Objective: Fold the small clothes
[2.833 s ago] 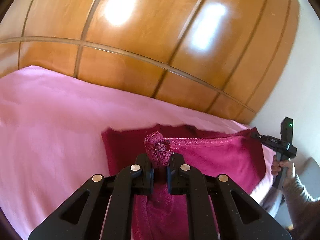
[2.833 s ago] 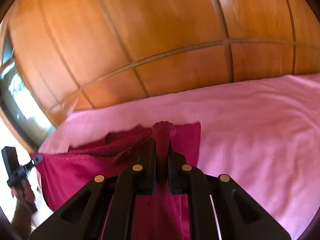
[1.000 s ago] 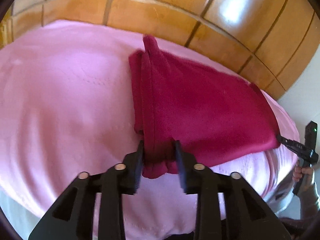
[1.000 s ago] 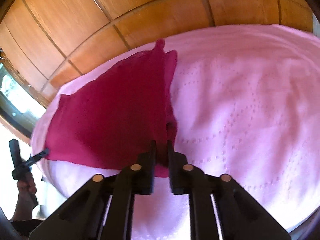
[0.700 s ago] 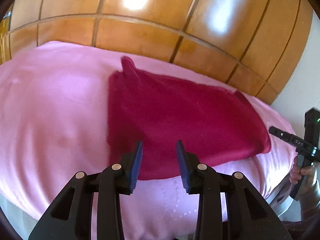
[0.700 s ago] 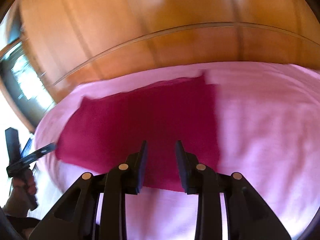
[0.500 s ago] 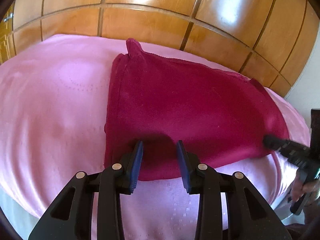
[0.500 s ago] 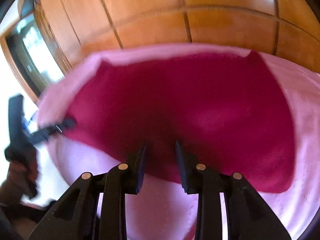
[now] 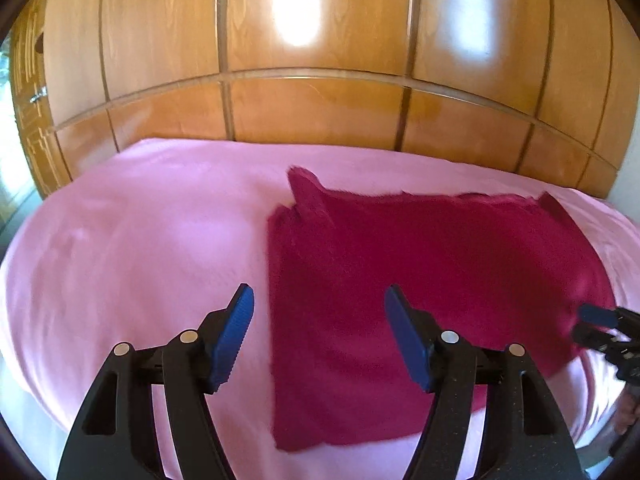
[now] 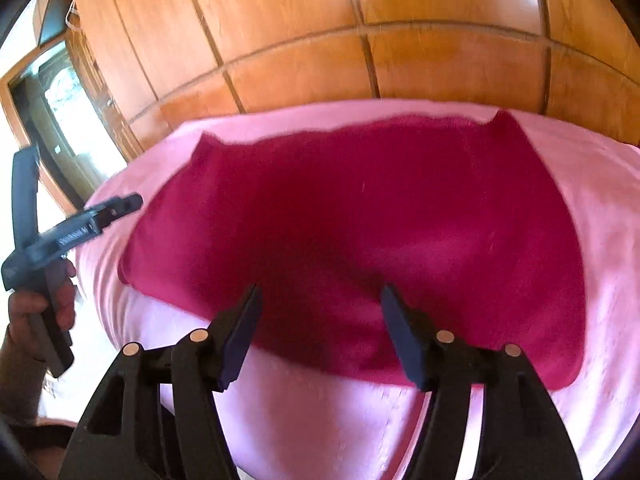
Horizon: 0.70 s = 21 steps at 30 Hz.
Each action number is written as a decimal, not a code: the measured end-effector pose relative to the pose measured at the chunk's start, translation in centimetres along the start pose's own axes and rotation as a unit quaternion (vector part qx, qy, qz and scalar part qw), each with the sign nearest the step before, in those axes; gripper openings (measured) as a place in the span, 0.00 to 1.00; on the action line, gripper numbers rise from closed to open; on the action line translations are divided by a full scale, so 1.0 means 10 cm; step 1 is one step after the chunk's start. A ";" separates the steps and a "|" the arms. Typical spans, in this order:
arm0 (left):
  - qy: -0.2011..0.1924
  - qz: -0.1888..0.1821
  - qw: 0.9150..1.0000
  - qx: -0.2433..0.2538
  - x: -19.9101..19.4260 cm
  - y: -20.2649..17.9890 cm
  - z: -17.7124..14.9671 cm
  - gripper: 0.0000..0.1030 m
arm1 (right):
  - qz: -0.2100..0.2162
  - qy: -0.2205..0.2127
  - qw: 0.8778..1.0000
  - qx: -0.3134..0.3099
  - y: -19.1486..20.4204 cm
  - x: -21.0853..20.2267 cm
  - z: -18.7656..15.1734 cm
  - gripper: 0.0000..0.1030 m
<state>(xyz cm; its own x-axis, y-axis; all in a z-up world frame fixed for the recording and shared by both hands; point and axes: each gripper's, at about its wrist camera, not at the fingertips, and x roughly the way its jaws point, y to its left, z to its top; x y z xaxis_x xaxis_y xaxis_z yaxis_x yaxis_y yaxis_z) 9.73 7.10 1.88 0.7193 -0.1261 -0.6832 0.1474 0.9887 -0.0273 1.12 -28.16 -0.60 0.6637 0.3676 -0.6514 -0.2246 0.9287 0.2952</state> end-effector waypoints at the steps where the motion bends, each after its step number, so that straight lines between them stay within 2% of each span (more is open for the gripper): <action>1: 0.001 0.004 1.000 -0.001 0.03 0.03 0.03 0.65 | -0.004 -0.006 1.000 0.001 -0.03 -0.03 0.03 0.63; 5: 0.010 0.011 1.000 -0.009 0.10 0.12 0.12 0.65 | -0.028 -0.022 0.999 0.014 -0.15 0.02 0.24 0.64; 11: 0.019 0.016 0.999 -0.019 0.26 0.20 0.19 0.65 | -0.065 -0.025 0.997 0.033 -0.38 0.21 0.47 0.65; 17: 0.030 0.017 0.999 -0.028 0.43 0.28 0.27 0.65 | -0.082 -0.014 0.996 0.044 -0.54 0.36 0.47 0.65; 21: 0.040 0.016 0.999 -0.027 0.55 0.30 0.33 0.65 | -0.090 -0.014 0.995 0.027 -0.54 0.41 0.44 0.69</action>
<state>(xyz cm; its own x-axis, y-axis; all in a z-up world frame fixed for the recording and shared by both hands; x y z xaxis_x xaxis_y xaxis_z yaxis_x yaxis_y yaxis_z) 16.37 9.08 0.48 0.6662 -0.0893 -0.7404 0.0871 0.9953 -0.0417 8.17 -31.87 -1.76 0.7099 0.1925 -0.6775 -0.0621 0.9753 0.2121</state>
